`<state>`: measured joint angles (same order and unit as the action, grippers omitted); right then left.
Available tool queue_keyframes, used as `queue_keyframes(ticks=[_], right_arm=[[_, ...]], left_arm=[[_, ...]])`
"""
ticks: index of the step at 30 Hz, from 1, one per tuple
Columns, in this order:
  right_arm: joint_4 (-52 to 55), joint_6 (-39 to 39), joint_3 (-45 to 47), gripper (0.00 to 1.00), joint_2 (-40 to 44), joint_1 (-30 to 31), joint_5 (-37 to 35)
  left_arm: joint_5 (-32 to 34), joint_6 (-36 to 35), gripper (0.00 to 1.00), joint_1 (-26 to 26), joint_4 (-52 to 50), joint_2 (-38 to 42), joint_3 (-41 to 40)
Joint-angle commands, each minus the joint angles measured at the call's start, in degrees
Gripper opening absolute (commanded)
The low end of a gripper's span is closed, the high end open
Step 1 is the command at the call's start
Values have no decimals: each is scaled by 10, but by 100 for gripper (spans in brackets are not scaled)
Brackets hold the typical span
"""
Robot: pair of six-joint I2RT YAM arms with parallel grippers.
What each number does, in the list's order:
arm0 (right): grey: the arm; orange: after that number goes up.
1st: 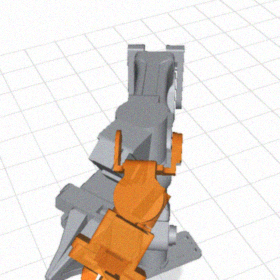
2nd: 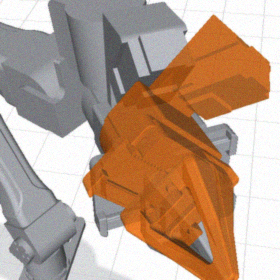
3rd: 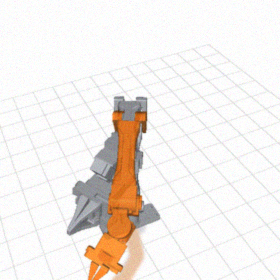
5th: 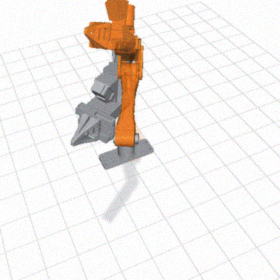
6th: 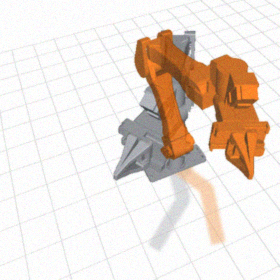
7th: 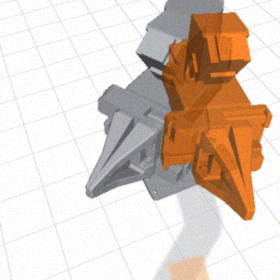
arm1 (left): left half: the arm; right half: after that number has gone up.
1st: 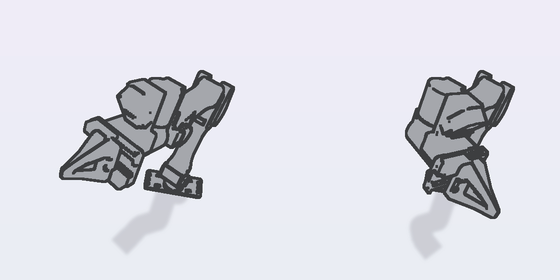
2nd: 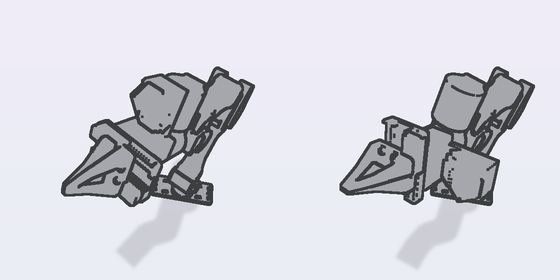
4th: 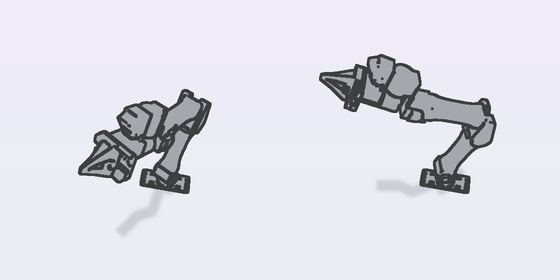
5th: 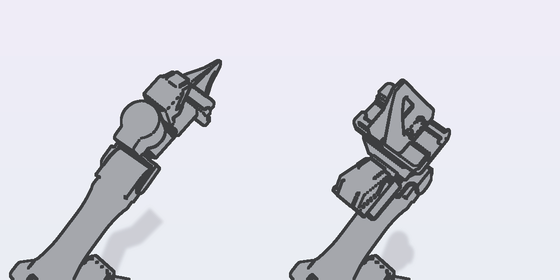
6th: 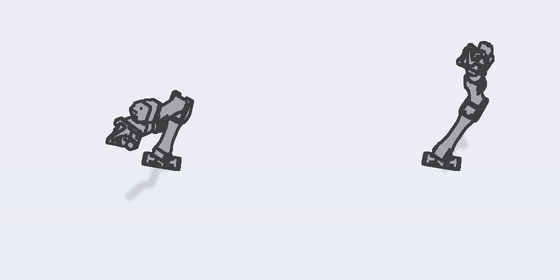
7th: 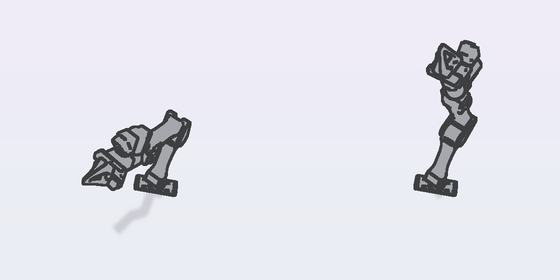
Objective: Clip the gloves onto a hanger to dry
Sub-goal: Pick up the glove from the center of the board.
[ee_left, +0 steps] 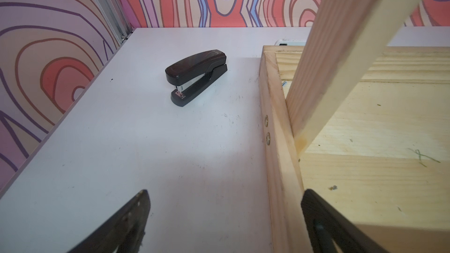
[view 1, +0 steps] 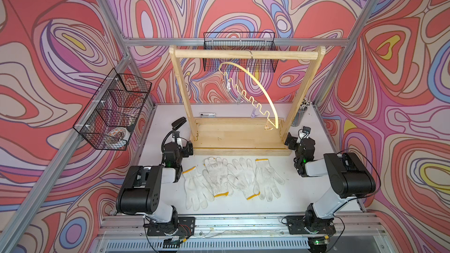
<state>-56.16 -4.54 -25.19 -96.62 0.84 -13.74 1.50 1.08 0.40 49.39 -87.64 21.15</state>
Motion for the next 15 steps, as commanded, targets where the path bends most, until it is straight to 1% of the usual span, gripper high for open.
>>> queue_keyframes(ticks=[1,8,13,15], right_arm=[[-4,3,-6,98,-10,3,-7],[-5,3,-6,98,-10,3,-8],[-11,5,-3,98,-7,5,-13],[17,8,-9,98,11,10,-17]], left_arm=[[-4,-6,100,0,5,-6,10],[-3,-6,100,0,6,-6,9],[30,8,100,1,11,0,4],[31,8,100,0,9,14,-1]])
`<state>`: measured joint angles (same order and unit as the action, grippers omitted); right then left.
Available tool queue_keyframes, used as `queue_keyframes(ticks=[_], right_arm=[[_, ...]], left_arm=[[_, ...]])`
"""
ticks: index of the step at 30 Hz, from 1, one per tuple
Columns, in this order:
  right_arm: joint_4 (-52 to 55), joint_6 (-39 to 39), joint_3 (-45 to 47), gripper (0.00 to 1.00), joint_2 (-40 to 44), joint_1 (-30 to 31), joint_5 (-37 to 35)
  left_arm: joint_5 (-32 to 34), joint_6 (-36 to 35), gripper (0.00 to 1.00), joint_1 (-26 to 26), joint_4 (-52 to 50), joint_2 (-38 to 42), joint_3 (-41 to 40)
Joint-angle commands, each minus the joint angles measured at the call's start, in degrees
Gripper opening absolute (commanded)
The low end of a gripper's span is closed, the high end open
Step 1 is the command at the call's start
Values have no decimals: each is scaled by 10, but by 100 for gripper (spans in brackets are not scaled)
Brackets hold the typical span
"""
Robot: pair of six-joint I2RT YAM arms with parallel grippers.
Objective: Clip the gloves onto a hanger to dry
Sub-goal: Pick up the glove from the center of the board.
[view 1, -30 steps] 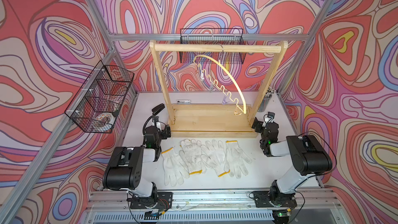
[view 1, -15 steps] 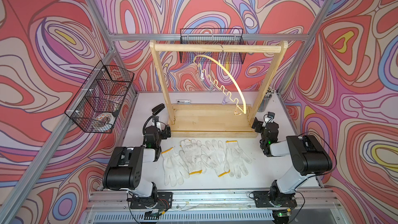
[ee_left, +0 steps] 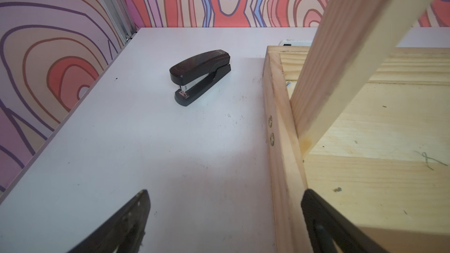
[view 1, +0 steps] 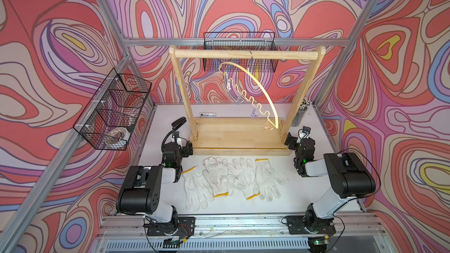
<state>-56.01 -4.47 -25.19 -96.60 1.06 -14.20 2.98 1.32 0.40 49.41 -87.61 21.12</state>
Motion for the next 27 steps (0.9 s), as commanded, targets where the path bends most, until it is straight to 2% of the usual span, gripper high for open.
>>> queue_keyframes(ticks=[1,8,11,15,19,23,27], right_arm=[[24,11,-9,98,18,9,-6],[121,20,-19,98,117,29,-41],[188,-10,-29,98,167,41,-47],[292,-40,-55,94,219,81,-56],[409,-61,-93,92,252,132,-56],[541,-125,-122,87,282,154,-24],[630,-193,-121,81,309,161,21]], left_arm=[[20,7,100,1,-1,26,-2],[50,21,100,5,-106,134,2],[78,22,100,22,-178,181,16],[131,-16,100,89,-226,234,30],[146,-35,100,151,-273,261,52],[157,-48,100,209,-304,271,67],[149,-47,100,250,-325,277,76]])
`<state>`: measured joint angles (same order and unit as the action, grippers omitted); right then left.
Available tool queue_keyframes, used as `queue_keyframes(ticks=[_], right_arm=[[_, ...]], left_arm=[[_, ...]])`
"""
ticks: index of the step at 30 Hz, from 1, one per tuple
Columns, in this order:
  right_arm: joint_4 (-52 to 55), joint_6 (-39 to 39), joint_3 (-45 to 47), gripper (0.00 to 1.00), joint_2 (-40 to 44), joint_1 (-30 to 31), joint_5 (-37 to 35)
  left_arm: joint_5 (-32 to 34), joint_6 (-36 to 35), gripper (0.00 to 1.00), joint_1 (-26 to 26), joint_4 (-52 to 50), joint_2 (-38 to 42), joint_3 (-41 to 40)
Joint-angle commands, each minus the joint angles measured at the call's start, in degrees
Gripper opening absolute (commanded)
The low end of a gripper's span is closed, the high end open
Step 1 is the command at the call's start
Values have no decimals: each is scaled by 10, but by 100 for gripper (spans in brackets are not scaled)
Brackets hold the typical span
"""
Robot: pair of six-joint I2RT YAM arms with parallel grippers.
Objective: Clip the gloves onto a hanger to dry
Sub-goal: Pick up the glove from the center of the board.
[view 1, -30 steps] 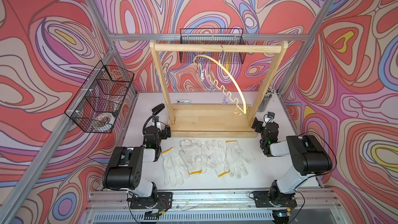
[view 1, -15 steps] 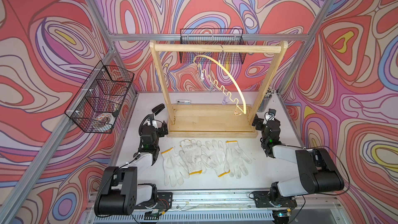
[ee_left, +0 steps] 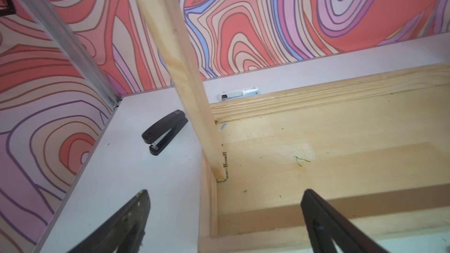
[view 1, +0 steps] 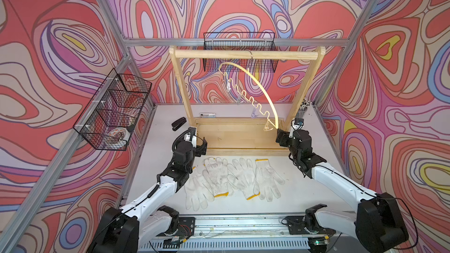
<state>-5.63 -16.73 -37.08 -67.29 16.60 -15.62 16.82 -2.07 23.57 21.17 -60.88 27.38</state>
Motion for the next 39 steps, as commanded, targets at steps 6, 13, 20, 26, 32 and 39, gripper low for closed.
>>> queue_keyframes(ticks=[6,13,20,26,32,39], right_arm=[[202,-136,18,73,39,14,92],[259,-149,24,63,9,22,127],[228,-152,43,55,-44,35,171],[194,-136,32,54,-102,65,198],[180,-132,31,53,-128,86,195],[191,-119,14,44,-156,101,170]], left_arm=[[-17,-6,99,38,-59,21,42],[-39,-2,99,39,-62,25,54],[-49,-1,99,40,-62,38,49],[-62,-2,99,43,-64,41,50],[-68,-3,99,46,-70,41,50],[-75,-2,99,48,-73,42,51]])
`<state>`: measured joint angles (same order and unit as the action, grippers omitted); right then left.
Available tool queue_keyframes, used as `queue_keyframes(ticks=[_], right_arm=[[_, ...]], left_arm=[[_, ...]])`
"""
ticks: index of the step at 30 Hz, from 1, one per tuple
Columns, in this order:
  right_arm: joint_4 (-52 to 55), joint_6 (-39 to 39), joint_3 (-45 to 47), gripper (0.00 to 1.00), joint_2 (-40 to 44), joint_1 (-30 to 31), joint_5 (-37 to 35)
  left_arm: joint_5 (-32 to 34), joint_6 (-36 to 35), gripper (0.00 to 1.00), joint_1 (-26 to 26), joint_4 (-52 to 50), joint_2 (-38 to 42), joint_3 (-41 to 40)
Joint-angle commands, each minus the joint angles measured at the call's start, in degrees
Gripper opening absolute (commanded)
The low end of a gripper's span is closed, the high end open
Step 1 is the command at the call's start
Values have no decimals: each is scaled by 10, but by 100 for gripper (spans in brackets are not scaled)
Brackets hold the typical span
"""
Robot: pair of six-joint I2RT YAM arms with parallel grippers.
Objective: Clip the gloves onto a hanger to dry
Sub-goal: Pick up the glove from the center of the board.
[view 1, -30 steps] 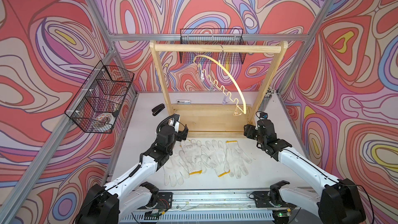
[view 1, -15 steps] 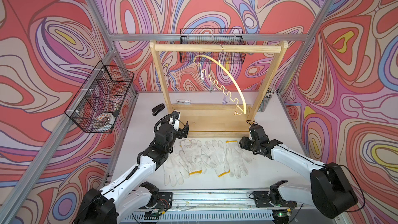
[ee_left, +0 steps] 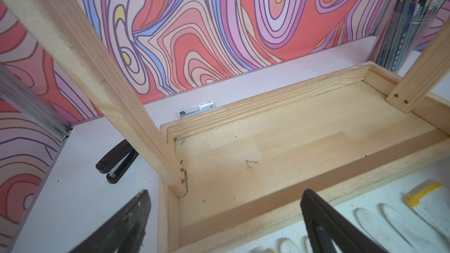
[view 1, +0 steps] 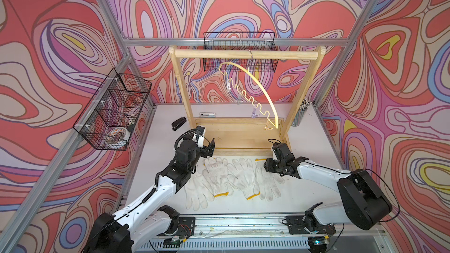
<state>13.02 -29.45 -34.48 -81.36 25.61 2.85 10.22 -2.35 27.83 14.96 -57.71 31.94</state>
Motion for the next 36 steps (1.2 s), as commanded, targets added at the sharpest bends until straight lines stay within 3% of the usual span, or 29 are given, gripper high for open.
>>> queue_keyframes(ticks=[1,8,15,16,31,36], right_arm=[[9,9,-17,44,-21,16,-23],[42,25,-63,36,-77,54,-67],[61,9,-73,1,-93,72,-96],[60,6,-68,0,-86,72,-96],[21,35,-13,0,165,72,-29],[19,51,-18,0,221,72,9]], left_arm=[[-10,0,99,6,-11,11,5],[-15,0,99,8,-18,14,5],[-17,-2,99,9,-19,16,5],[-21,0,99,9,-19,15,5],[-149,47,97,38,-76,-8,64],[-210,101,97,42,-96,-10,86]])
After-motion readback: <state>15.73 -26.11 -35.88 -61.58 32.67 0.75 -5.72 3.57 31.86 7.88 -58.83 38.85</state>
